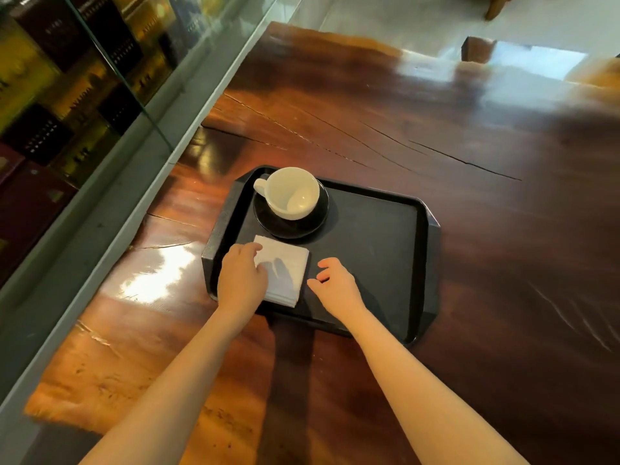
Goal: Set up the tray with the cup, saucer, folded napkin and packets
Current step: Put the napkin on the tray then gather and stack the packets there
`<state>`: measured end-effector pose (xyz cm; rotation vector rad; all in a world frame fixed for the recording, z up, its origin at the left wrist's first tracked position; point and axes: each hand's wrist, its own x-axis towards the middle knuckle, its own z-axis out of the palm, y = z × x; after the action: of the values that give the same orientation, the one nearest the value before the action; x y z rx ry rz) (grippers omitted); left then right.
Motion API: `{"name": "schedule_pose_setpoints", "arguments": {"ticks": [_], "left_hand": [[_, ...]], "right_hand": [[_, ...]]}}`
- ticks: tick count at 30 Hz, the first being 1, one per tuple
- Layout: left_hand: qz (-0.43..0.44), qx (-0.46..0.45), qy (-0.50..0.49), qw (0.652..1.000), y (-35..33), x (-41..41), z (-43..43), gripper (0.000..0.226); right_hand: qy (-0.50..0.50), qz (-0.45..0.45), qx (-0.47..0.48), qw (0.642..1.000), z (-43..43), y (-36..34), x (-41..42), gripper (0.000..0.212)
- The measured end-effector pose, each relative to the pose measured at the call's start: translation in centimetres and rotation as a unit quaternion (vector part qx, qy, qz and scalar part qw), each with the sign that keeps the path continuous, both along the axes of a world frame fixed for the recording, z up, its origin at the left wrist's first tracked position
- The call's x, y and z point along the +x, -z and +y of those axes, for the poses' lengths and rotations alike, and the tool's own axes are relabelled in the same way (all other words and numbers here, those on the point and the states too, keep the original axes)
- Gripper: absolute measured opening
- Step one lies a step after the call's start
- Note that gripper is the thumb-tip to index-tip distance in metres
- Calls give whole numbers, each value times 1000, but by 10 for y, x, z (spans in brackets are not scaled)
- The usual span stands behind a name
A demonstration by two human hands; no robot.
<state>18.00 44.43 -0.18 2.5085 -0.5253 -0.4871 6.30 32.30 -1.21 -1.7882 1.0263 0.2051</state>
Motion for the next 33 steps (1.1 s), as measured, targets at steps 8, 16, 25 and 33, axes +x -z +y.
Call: {"name": "schedule_pose_setpoints", "arguments": {"ticks": [8,16,25,33], "left_hand": [[64,33,223,972,-33,-70,-89,27],[73,111,385,913,-52,-210,-206,33],[68,133,452,879,-23,-398,-329,36],[32,138,443,885,2,-486,-413,43]], "right_hand": [[3,-4,6,1000,-86,-46,-111,31],[36,89,-37,995,-185,-61,-301,35],[145,158,-96,972,-271,-38,-500,35],[242,193,-186,932,-333,-8,-566,43]]}}
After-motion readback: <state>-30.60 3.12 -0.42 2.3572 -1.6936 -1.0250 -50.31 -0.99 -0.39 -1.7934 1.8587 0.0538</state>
